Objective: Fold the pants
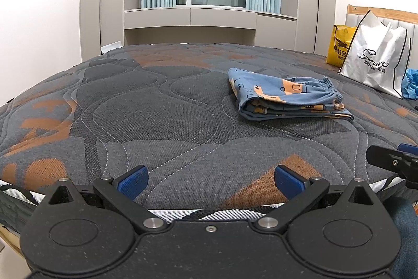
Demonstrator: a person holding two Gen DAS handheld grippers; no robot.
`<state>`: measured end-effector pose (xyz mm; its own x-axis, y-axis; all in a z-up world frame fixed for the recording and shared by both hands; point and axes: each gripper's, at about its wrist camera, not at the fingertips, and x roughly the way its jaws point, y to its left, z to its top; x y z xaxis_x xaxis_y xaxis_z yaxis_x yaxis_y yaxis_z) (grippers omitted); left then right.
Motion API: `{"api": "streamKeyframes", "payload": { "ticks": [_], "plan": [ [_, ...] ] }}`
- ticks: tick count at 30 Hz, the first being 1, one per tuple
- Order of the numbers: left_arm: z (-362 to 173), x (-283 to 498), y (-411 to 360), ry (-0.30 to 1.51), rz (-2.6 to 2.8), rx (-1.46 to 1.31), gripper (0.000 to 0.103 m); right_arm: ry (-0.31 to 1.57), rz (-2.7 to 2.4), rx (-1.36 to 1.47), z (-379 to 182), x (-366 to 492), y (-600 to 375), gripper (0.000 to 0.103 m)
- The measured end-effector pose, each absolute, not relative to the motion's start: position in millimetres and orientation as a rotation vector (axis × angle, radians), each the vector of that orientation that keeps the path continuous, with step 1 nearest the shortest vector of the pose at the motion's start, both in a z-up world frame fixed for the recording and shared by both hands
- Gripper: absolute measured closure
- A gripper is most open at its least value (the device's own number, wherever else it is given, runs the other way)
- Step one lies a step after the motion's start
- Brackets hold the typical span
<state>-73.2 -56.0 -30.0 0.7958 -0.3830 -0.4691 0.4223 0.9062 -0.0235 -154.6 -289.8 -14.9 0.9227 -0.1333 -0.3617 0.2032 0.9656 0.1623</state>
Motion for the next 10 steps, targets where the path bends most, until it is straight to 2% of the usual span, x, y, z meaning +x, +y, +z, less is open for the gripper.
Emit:
{"api": "streamKeyframes", "payload": {
  "ticks": [10],
  "plan": [
    [-30.3,-73.1,-55.7,0.487,-0.434,0.084,0.001,0.361,-0.176,0.205,-16.2,-153.9,-289.9,0.0]
  ]
}}
